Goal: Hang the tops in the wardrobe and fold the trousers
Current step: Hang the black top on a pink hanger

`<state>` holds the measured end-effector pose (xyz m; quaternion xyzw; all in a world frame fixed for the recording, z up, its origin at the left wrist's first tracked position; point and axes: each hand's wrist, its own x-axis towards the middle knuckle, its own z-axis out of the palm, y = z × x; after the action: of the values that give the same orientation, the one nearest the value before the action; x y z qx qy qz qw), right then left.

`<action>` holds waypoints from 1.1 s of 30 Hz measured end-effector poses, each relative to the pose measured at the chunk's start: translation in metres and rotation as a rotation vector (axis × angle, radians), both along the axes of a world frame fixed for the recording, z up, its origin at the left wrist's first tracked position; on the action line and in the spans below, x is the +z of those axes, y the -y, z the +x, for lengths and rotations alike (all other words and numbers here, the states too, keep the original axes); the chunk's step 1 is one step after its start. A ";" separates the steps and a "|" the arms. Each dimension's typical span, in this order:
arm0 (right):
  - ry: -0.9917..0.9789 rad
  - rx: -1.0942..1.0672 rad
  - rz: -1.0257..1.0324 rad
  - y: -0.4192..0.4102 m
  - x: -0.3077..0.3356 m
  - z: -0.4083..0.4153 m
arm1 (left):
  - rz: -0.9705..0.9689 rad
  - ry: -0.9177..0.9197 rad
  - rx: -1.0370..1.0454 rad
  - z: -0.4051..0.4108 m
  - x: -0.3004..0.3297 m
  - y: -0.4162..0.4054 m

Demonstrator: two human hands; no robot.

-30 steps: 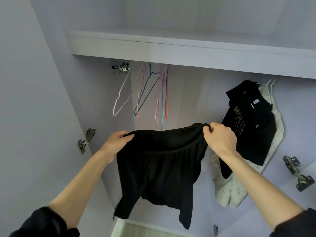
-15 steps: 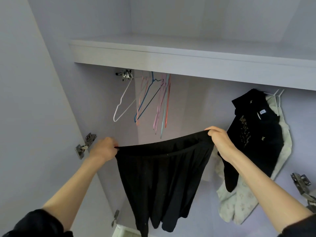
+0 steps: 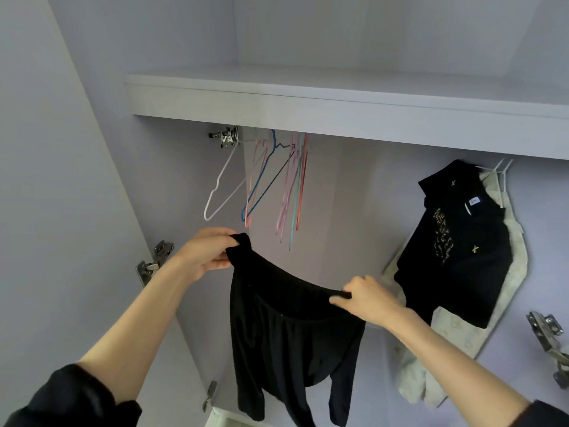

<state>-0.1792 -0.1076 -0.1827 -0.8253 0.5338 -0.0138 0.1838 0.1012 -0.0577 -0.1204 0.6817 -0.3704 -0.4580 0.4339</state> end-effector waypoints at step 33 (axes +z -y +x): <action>0.950 -0.672 0.217 0.127 0.036 0.145 | -0.049 -0.121 0.086 0.016 0.013 -0.015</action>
<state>-0.0347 -0.2347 -0.1464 -0.4911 0.6235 -0.3846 0.4714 0.1175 -0.0425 -0.1079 0.6573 -0.3252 -0.4700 0.4913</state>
